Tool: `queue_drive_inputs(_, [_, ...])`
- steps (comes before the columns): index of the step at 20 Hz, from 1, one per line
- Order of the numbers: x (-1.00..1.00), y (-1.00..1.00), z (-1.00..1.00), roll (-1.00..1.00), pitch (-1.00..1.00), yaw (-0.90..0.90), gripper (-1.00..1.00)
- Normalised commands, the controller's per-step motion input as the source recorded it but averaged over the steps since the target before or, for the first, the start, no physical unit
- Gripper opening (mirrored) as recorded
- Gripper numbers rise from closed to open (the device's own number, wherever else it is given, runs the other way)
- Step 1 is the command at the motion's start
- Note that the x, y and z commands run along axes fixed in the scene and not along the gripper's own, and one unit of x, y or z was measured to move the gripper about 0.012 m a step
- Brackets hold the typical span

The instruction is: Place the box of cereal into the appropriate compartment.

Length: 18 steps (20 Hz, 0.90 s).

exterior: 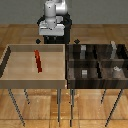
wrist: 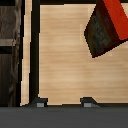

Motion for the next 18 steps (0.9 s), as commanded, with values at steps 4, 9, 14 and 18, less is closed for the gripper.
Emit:
queue_drive_inputs(4, [0.00,0.00,0.00,0.00,0.00,0.00,1.00])
queue_drive_inputs(9, [0.00,-0.40,0.00,0.00,0.00,0.00,1.00])
queue_drive_inputs(14, [0.00,-1.00,0.00,0.00,0.00,0.00,1.00])
queue_drive_inputs(18, [0.25,-0.75,0.00,0.00,0.00,0.00,1.00])
